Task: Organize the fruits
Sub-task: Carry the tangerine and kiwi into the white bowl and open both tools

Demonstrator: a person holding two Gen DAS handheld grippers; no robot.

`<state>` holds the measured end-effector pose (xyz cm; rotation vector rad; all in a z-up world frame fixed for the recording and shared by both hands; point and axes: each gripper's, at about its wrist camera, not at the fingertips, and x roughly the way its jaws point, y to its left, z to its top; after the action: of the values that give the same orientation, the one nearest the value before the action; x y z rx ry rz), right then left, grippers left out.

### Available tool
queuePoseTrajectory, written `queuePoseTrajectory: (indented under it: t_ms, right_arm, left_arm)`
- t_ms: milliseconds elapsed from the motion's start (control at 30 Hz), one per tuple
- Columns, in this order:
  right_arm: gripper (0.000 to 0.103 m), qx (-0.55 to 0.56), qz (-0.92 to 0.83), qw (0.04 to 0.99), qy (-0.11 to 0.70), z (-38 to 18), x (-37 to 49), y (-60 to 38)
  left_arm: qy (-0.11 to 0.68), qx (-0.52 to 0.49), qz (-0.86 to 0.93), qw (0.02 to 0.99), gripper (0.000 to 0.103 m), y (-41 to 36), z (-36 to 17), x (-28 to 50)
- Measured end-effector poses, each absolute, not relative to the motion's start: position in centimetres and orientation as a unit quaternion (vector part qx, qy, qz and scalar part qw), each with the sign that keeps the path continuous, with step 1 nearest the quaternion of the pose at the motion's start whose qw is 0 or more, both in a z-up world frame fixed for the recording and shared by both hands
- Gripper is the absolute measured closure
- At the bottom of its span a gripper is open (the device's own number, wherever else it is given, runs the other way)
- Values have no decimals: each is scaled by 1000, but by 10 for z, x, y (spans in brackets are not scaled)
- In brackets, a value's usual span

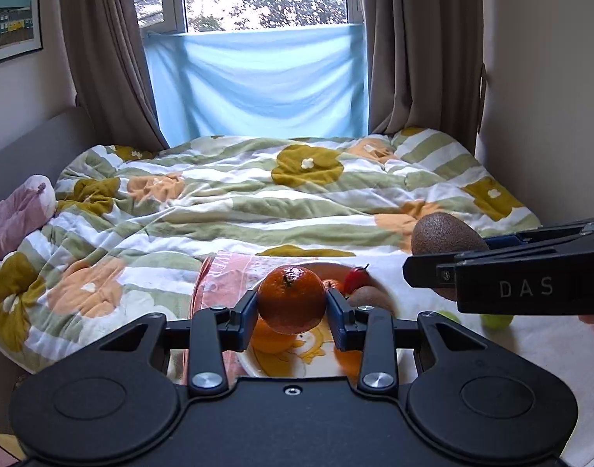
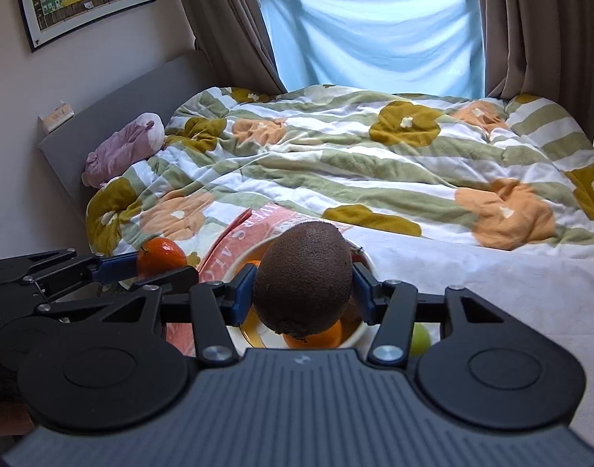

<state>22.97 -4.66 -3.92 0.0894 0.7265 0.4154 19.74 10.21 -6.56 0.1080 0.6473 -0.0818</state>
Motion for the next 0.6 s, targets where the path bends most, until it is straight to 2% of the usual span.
queuePoseTrajectory:
  t_ms: [267, 600]
  right_arm:
    - [36, 48, 165, 911, 374, -69, 264, -13]
    - [36, 51, 128, 906, 400, -97, 283, -3]
  left_arm:
    - [360, 52, -82, 928, 61, 130, -107, 232]
    - [399, 64, -125, 906, 61, 128, -150, 256]
